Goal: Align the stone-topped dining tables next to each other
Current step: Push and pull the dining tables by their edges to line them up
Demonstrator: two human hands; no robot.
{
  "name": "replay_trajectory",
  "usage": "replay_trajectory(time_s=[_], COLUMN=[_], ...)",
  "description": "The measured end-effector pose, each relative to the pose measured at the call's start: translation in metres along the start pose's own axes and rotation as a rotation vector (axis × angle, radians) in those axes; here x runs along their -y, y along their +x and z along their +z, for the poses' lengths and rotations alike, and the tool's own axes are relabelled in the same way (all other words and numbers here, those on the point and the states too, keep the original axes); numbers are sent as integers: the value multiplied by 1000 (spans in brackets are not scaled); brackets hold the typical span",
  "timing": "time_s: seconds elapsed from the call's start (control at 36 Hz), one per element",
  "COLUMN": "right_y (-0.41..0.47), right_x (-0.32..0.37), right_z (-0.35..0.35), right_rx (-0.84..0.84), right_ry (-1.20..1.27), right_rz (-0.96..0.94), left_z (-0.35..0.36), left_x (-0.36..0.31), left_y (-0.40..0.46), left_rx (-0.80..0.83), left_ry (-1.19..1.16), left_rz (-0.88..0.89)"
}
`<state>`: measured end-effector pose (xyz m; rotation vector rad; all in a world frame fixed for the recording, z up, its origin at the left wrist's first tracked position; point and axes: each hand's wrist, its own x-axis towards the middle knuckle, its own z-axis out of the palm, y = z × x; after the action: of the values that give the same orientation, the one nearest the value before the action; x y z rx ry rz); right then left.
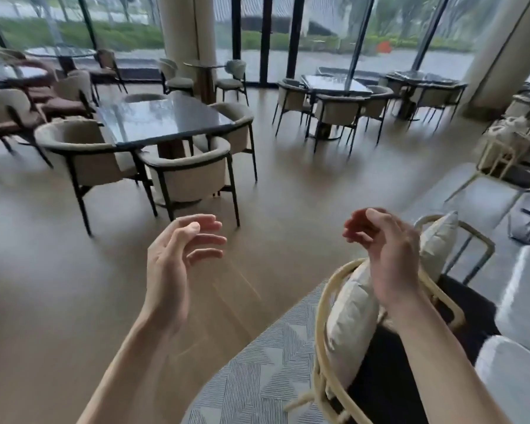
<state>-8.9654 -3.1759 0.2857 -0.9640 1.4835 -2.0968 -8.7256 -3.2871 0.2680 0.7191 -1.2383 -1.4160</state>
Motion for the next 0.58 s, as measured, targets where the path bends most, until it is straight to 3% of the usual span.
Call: replay_trajectory(time_s=[0.19,0.33,0.58], right_y=[92,157,329], right_x=[4,-21,-122], right_z=[21,14,0], right_rx=[-217,-390,-588], right_ry=[-65,-83,0], right_rz=[-99,-163,-139], left_z=[61,107,190], left_x=[2,47,144], left_y=[159,240,410], left_rx=[313,504,639], left_ry=[-47,-100,-27], left_rz=[-11,-41,-103])
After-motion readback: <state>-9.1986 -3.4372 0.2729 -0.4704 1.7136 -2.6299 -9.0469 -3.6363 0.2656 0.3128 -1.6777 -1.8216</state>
